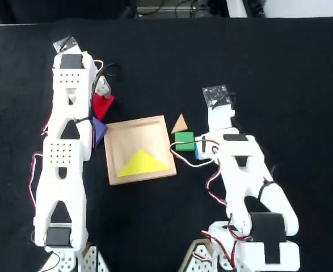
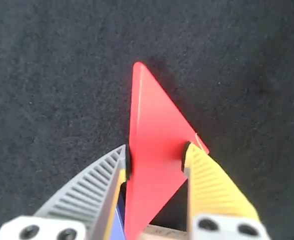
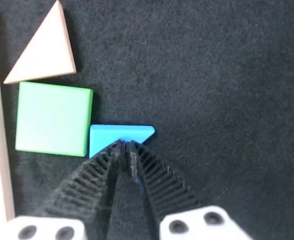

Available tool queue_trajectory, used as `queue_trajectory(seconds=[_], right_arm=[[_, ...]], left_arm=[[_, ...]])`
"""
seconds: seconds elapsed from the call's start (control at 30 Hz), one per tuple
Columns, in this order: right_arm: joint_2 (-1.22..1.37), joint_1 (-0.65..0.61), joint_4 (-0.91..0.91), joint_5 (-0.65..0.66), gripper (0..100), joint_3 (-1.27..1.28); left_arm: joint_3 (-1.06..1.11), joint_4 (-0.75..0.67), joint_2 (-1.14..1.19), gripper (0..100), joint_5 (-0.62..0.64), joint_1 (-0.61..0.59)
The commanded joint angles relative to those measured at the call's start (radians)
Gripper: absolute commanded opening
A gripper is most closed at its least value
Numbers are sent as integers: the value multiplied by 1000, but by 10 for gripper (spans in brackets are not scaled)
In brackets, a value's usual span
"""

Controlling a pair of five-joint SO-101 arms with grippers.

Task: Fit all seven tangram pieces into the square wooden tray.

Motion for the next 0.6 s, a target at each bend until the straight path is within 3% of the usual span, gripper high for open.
queue_trajectory(seconds=[0.0, 0.3, 0.47, 0.57], right_arm=[[12, -9, 3, 11, 15, -62], [13, -37, 3, 11, 15, -61], [13, -37, 3, 11, 15, -61], [13, -37, 3, 11, 15, -61]], left_arm=[[-53, 28, -9, 173, -68, -28], [-125, 55, -3, 170, -155, -22], [-125, 55, 0, 23, -153, -22], [-125, 55, 2, 50, -153, -22]])
